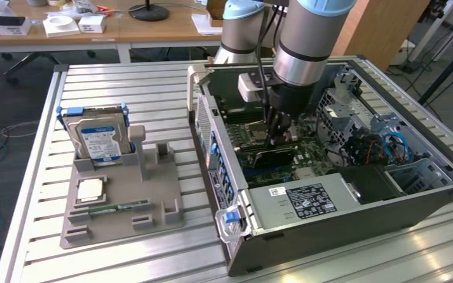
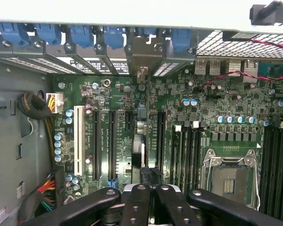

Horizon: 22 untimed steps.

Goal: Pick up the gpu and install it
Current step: 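Press down on the gpu until it lock into place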

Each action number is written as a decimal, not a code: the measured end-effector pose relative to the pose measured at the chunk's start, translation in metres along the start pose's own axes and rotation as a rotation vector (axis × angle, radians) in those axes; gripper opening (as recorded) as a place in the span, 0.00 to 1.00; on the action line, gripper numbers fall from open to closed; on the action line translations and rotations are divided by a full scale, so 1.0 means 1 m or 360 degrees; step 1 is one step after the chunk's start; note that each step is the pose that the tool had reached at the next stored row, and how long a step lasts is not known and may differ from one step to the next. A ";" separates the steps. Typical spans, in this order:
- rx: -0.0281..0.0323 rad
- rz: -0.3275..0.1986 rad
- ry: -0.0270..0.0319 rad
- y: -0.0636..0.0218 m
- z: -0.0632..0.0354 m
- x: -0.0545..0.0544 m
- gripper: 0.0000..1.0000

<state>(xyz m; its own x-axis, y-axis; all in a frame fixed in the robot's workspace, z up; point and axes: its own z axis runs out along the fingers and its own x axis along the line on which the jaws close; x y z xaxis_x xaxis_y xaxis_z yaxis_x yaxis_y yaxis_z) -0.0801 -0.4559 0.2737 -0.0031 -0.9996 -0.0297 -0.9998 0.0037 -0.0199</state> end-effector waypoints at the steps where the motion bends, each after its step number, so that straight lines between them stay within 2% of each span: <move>1: 0.00000 0.0000 0.00000 0.0002 0.0001 0.000 0.10; 22: 0.00001 0.0000 -0.00002 0.0012 0.0051 -0.001 0.10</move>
<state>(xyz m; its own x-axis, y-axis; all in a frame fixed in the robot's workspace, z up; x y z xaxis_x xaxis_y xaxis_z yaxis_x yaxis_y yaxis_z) -0.0812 -0.4547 0.2685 -0.0030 -0.9995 -0.0299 -0.9998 0.0036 -0.0199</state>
